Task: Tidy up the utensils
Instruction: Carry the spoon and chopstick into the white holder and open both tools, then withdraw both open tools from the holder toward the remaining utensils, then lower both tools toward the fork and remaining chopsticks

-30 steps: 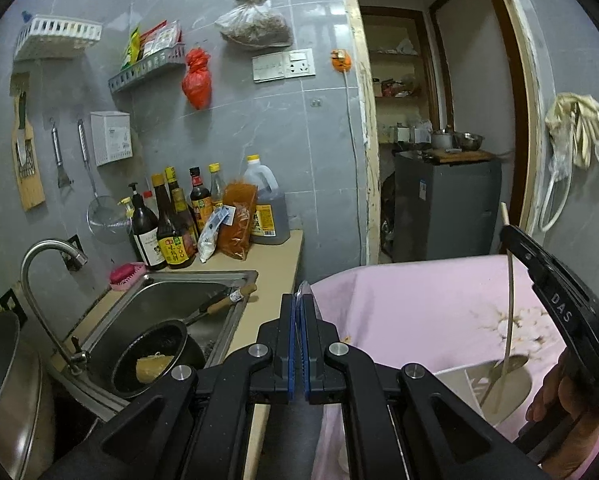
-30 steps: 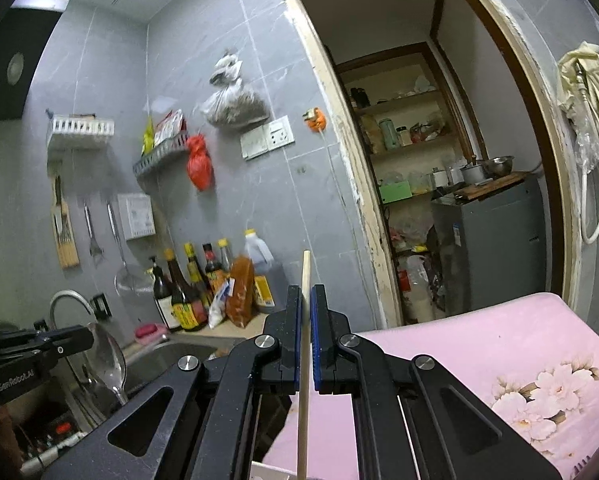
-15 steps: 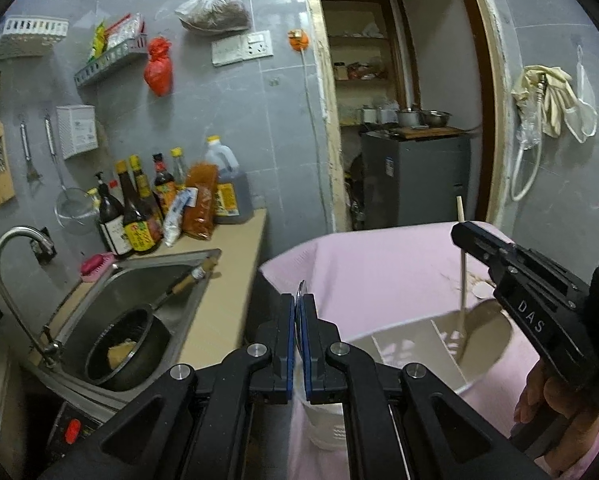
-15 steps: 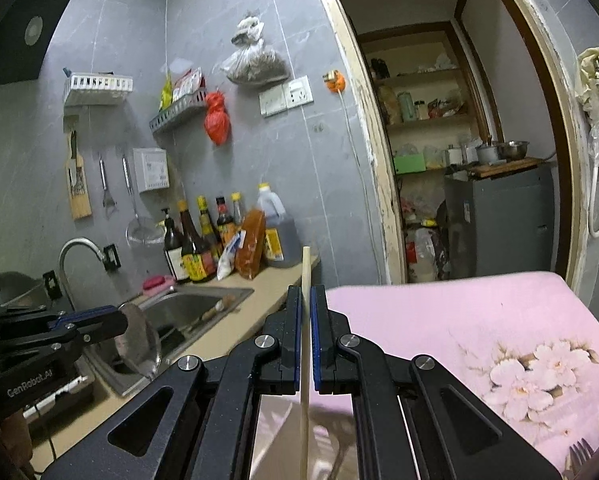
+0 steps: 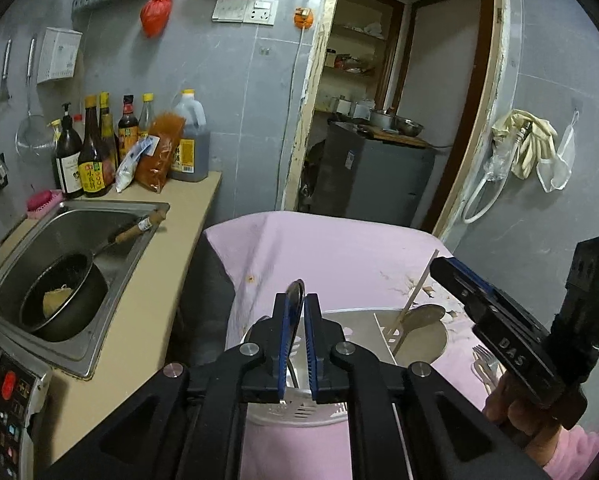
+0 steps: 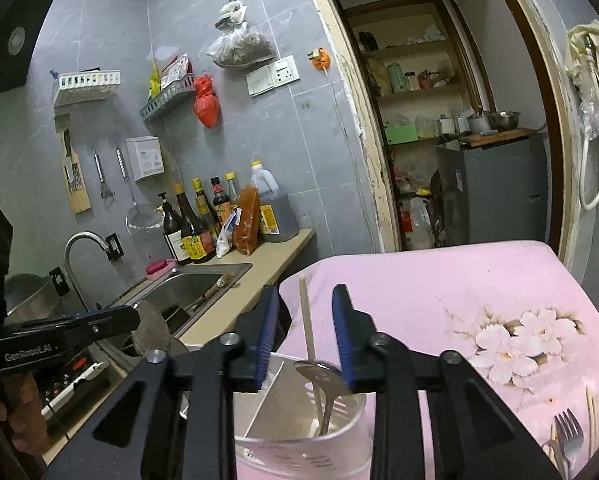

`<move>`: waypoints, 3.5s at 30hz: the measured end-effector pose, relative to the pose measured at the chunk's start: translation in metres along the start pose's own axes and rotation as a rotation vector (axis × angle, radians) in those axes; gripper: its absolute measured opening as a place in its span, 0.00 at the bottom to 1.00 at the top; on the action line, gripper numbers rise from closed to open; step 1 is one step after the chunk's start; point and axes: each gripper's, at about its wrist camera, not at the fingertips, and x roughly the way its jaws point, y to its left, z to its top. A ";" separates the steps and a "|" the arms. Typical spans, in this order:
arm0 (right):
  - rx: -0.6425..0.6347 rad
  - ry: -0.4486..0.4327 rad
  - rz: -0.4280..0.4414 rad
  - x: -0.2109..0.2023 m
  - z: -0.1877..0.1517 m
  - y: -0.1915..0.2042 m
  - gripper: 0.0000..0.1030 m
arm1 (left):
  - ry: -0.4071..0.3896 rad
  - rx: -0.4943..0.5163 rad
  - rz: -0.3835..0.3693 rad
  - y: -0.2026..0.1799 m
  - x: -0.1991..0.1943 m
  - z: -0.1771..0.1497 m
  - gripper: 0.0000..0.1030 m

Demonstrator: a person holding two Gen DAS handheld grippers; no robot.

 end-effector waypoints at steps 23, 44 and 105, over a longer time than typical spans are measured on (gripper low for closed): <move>0.015 -0.062 -0.114 -0.080 0.017 -0.038 0.60 | -0.058 0.000 -0.089 -0.035 -0.010 0.000 0.35; -0.055 -0.107 -0.304 -0.181 0.039 -0.102 0.98 | -0.238 0.041 -0.129 -0.145 -0.035 -0.022 0.94; 0.090 0.513 -0.198 -0.074 -0.082 -0.278 0.32 | 0.392 -0.114 -0.246 -0.247 0.151 -0.121 0.42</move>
